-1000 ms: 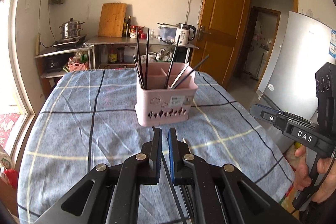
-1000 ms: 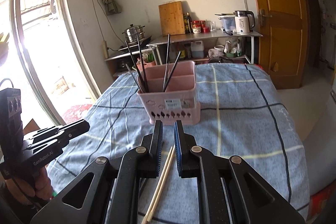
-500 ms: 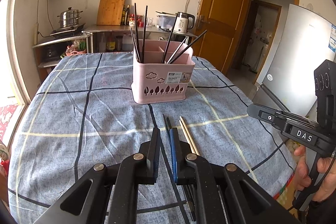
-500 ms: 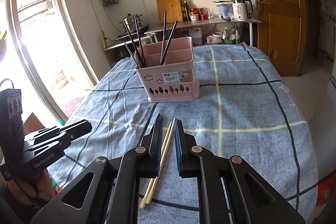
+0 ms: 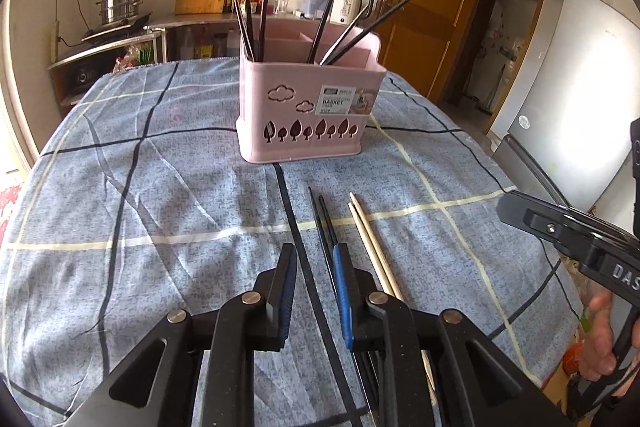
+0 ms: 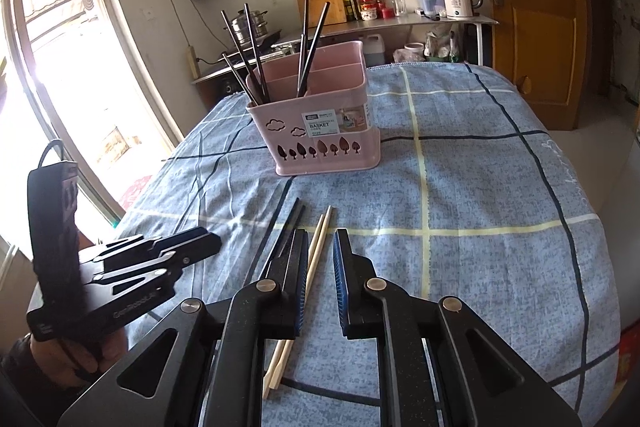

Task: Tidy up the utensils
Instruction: 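Grasp a black chopstick with the left tool while the right tool grasps another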

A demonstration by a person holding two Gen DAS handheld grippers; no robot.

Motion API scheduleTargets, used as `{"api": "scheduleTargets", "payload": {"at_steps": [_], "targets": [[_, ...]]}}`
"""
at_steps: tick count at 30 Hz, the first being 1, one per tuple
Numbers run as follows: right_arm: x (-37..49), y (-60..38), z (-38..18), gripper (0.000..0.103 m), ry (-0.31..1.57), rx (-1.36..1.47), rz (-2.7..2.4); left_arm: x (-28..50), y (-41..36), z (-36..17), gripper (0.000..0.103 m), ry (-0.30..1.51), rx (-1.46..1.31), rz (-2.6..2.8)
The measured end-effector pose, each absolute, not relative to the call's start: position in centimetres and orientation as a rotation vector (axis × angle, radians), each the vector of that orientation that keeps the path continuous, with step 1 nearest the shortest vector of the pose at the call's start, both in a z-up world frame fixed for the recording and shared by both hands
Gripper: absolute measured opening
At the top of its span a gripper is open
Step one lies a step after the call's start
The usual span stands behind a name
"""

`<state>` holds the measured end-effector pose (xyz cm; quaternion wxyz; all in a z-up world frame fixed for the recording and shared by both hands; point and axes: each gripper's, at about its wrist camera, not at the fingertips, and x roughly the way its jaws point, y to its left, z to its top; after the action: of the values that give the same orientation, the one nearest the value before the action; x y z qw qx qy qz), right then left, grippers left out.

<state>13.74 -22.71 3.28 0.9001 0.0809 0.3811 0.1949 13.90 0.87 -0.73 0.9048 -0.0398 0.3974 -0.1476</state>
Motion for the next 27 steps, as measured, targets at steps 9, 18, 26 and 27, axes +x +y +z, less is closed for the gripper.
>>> {"api": "scheduleTargets", "payload": {"at_steps": [9,18,26,27], "targets": [[14.7,-22.5,2.1,0.014,0.821,0.17,0.407,17.3,-0.8,-3.6,0.018,0.897,-0.061,-0.308],[15.6,-22.5,1.3,0.014,0.84,0.177,0.404,18.6,-1.7,-5.1,0.018,0.929,-0.046,-0.298],[15.7,-22.2,0.9,0.014,0.855,0.183,0.412,18.7,-1.7,-5.5,0.008,0.935,0.006,-0.255],[15.7,-22.1,0.9,0.014,0.856,0.183,0.414,18.6,-1.5,-5.4,0.008,0.937,0.001,-0.252]]}}
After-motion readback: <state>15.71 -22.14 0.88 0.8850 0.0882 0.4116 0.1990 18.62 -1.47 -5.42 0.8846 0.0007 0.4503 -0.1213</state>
